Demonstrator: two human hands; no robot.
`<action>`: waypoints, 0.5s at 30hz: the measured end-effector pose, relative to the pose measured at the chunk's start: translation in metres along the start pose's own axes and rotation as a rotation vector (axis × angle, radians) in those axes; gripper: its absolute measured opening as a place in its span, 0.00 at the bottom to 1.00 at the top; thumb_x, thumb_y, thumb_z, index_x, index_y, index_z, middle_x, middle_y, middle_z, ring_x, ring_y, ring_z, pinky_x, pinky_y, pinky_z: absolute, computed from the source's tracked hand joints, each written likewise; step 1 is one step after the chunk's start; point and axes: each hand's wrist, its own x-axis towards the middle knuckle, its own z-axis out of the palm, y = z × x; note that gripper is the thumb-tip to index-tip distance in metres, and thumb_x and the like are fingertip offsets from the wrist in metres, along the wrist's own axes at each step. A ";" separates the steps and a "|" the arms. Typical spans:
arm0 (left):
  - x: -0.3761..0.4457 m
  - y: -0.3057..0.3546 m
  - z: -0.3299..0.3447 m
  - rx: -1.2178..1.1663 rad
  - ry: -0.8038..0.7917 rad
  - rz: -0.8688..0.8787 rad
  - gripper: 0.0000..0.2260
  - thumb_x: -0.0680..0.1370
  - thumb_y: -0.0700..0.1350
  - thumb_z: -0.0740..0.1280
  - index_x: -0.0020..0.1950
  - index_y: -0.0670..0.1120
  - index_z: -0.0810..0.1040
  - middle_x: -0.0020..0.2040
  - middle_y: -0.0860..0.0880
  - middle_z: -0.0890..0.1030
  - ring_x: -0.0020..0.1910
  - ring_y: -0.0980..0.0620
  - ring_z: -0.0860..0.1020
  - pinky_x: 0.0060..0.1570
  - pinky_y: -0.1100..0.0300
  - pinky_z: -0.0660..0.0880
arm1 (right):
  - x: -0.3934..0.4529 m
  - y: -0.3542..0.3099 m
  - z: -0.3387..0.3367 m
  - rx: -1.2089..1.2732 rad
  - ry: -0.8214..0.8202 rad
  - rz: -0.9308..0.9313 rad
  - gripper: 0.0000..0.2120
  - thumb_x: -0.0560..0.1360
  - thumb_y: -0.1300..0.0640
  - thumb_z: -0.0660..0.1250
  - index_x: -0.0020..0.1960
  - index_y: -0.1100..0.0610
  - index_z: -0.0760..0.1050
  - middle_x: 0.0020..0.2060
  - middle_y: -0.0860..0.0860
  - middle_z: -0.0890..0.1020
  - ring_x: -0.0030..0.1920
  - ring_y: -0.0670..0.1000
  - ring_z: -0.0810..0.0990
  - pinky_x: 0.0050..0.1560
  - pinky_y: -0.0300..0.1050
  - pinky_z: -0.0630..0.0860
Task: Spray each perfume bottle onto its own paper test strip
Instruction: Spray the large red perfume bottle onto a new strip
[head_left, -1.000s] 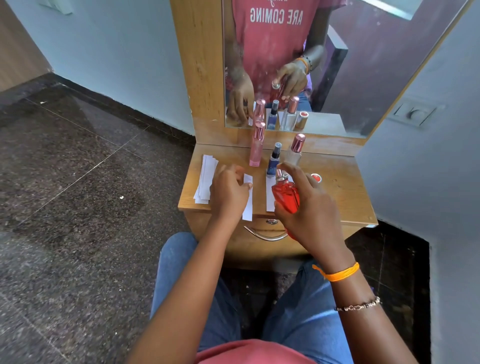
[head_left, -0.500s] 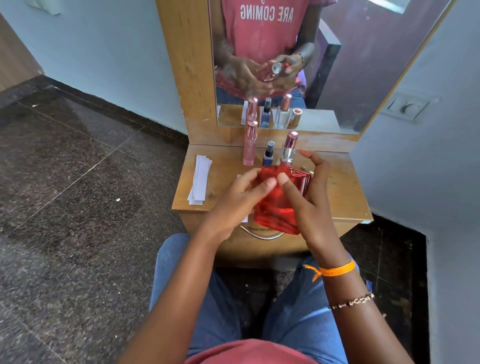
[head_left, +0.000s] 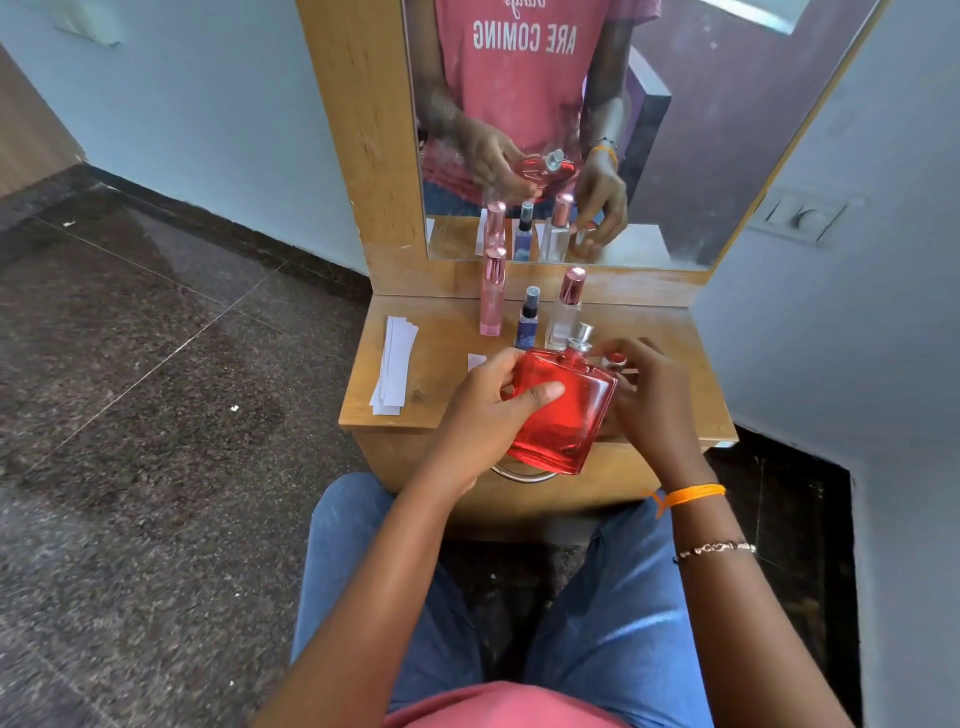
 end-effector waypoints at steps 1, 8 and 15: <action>0.000 -0.001 -0.001 0.005 0.005 0.000 0.07 0.75 0.47 0.68 0.52 0.53 0.76 0.49 0.54 0.82 0.49 0.59 0.80 0.48 0.61 0.78 | 0.002 -0.001 -0.004 0.000 0.040 -0.018 0.12 0.72 0.72 0.65 0.49 0.58 0.79 0.44 0.54 0.80 0.45 0.54 0.80 0.43 0.29 0.71; 0.001 -0.002 -0.007 0.005 -0.009 0.004 0.09 0.74 0.47 0.68 0.54 0.51 0.77 0.51 0.52 0.83 0.52 0.54 0.80 0.54 0.52 0.77 | 0.010 -0.038 -0.035 0.462 -0.055 -0.197 0.14 0.75 0.61 0.66 0.55 0.46 0.78 0.48 0.44 0.83 0.47 0.51 0.82 0.55 0.48 0.77; 0.000 -0.002 -0.010 -0.075 -0.038 0.052 0.08 0.75 0.42 0.67 0.53 0.51 0.77 0.49 0.53 0.82 0.50 0.57 0.80 0.48 0.62 0.77 | 0.011 -0.050 -0.037 0.573 -0.342 -0.079 0.16 0.74 0.69 0.65 0.59 0.56 0.77 0.46 0.47 0.85 0.47 0.45 0.82 0.50 0.36 0.77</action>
